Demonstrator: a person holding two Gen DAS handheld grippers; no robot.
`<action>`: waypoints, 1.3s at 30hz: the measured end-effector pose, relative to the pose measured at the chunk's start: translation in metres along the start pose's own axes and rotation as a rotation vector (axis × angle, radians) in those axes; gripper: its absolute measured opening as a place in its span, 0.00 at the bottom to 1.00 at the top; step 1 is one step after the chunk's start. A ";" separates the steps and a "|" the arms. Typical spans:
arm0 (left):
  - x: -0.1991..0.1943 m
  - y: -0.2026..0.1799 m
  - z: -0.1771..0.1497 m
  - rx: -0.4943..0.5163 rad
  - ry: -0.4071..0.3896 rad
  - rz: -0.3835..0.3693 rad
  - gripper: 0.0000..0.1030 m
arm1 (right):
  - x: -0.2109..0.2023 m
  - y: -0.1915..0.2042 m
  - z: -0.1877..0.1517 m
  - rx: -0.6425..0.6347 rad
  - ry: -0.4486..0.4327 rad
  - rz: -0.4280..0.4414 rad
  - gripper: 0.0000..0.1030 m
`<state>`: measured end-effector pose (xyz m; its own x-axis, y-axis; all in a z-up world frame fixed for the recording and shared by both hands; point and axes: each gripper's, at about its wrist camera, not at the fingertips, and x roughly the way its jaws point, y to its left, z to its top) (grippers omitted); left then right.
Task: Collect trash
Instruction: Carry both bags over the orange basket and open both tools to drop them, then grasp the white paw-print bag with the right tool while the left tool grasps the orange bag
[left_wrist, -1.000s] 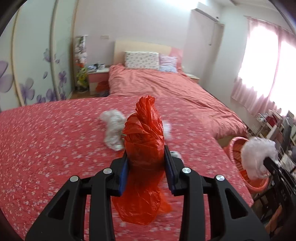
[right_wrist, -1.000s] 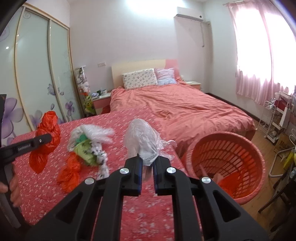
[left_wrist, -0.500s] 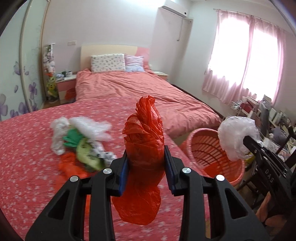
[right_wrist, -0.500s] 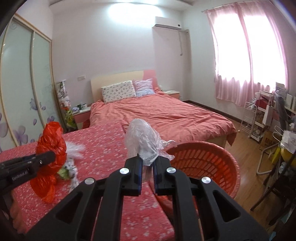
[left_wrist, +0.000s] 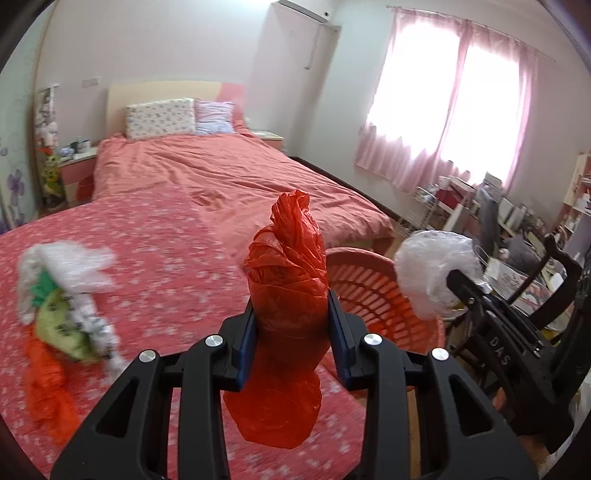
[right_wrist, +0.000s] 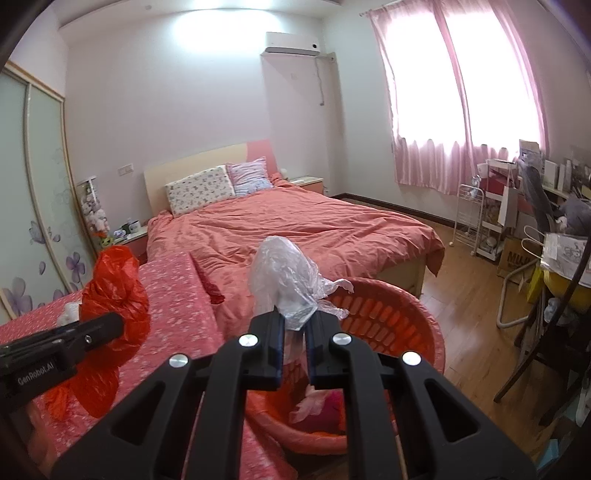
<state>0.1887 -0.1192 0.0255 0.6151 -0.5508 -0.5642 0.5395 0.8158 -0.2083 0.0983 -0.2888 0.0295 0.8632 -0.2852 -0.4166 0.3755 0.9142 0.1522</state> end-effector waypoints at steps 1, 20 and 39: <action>0.005 -0.004 0.000 0.005 0.004 -0.009 0.34 | 0.002 -0.003 0.000 0.005 0.001 -0.004 0.10; 0.071 -0.050 0.001 0.034 0.090 -0.102 0.43 | 0.056 -0.056 -0.002 0.103 0.038 -0.010 0.16; 0.020 0.015 -0.015 -0.008 0.064 0.143 0.56 | 0.048 -0.034 -0.020 0.051 0.066 -0.035 0.60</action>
<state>0.2004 -0.1157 -0.0011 0.6472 -0.4165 -0.6385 0.4440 0.8868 -0.1285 0.1200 -0.3277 -0.0139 0.8256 -0.2955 -0.4806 0.4231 0.8878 0.1809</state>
